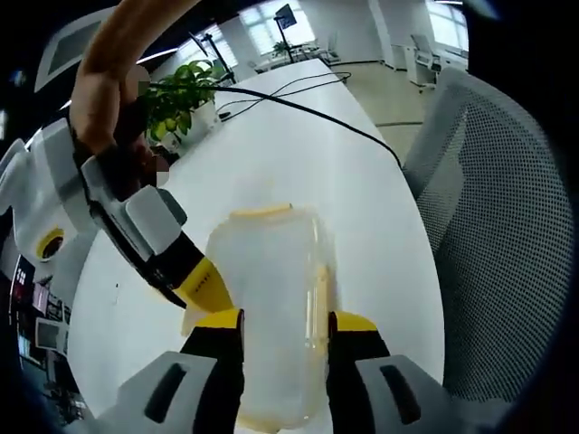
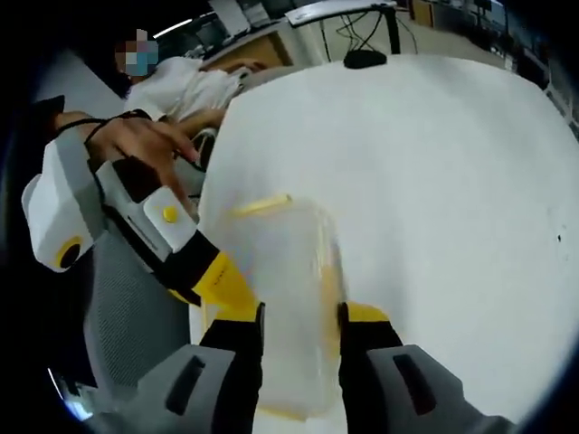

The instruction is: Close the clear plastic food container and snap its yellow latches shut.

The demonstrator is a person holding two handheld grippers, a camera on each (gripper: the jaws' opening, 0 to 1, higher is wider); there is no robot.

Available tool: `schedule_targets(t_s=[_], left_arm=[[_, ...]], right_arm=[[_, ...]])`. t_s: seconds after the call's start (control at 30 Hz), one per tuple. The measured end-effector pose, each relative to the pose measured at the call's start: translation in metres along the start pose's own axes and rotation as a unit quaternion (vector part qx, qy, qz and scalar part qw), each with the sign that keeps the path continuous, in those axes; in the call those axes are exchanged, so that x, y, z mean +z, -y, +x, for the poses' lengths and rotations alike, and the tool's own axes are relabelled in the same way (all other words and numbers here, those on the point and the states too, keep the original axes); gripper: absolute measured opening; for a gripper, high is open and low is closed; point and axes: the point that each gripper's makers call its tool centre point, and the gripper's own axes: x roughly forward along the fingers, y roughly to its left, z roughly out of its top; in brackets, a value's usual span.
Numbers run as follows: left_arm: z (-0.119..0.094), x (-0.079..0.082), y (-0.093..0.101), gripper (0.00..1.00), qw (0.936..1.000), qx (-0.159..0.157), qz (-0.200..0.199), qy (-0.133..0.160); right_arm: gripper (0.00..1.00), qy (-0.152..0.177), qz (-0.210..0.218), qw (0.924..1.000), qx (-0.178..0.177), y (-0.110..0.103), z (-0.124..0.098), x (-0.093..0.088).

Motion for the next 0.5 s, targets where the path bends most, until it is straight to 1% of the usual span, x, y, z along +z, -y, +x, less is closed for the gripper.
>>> schedule_targets(t_s=[0.1, 0.17, 0.27, 0.5], left_arm=[[-0.0007, 0.0019, 0.0000, 0.29, 0.9999, -0.005, -0.010, 0.002], [-0.0004, 0.0027, 0.0001, 0.30, 0.9999, -0.009, -0.011, -0.002], [-0.0008, 0.0022, 0.0013, 0.30, 0.9999, -0.012, -0.007, -0.003], [-0.0013, 0.0033, 0.0016, 0.31, 1.0000, -0.007, 0.004, -0.003]], right_arm=[[0.30, 0.014, 0.002, 0.9999, 0.003, 0.0008, -0.0010, -0.0010], [0.30, 0.017, 0.004, 0.9998, 0.001, 0.0002, -0.0008, -0.0004], [0.30, 0.016, 0.004, 0.9999, -0.004, 0.0000, -0.0010, 0.0007], [0.30, 0.016, -0.006, 0.9997, -0.017, -0.0006, -0.0028, 0.0020]])
